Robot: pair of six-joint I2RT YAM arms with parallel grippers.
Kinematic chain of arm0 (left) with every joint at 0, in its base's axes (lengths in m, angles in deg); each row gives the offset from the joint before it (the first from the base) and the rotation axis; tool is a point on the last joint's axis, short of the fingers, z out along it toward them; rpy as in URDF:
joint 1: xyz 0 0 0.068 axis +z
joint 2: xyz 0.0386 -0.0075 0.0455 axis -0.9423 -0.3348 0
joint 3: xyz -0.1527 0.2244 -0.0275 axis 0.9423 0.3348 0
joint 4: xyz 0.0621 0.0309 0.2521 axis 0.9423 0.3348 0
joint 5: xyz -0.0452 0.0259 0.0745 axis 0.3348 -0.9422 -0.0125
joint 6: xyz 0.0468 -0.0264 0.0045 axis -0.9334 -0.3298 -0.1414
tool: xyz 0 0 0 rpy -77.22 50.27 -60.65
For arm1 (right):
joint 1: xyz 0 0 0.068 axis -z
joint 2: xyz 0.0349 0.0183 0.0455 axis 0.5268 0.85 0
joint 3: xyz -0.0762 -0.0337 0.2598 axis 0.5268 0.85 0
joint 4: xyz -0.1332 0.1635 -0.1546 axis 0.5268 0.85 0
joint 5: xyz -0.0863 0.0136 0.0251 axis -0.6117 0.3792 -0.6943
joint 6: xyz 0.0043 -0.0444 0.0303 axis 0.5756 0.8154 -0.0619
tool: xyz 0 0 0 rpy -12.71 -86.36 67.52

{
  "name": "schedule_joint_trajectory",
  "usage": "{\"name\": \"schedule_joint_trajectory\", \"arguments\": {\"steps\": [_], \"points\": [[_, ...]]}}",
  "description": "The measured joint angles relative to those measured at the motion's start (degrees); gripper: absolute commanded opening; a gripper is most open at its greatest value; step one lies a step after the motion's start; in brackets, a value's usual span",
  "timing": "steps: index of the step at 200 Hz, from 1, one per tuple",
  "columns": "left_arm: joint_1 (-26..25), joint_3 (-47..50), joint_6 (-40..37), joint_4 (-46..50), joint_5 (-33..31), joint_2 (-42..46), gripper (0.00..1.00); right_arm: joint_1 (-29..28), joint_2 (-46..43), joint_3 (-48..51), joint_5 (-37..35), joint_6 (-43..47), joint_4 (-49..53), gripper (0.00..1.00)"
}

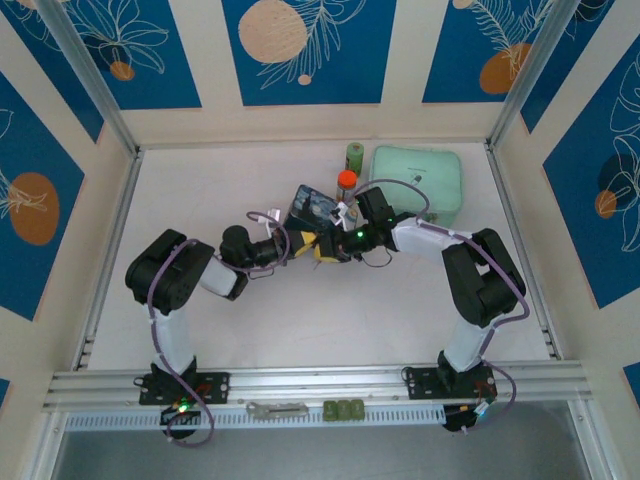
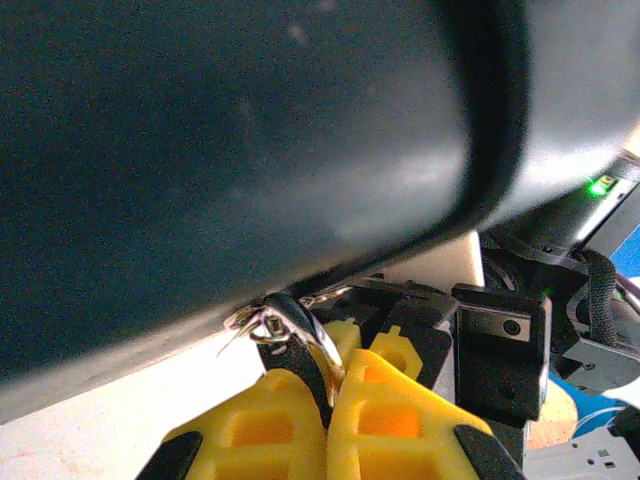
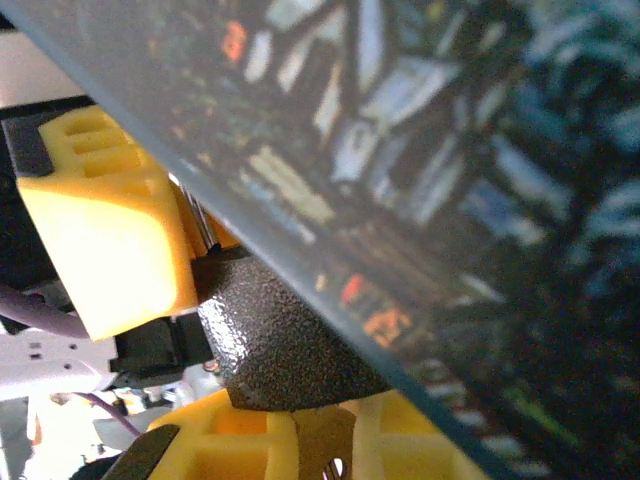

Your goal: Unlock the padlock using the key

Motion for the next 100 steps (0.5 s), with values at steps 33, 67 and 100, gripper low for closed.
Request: {"name": "schedule_joint_trajectory", "arguments": {"steps": [33, 67, 100], "points": [[0.0, 0.1, 0.0, -0.5, -0.5, 0.0, 0.0, 0.0, 0.0, 0.6, 0.5, -3.5, -1.6, 0.0], [-0.1, 0.1, 0.0, -0.4, -0.5, -0.3, 0.0, -0.9, -0.3, -2.4, -3.6, -0.6, 5.6, 0.0], [-0.3, 0.1, 0.2, -0.3, -0.7, -0.4, 0.0, -3.0, -0.9, -7.4, -11.3, 3.1, 15.5, 0.14]]}}
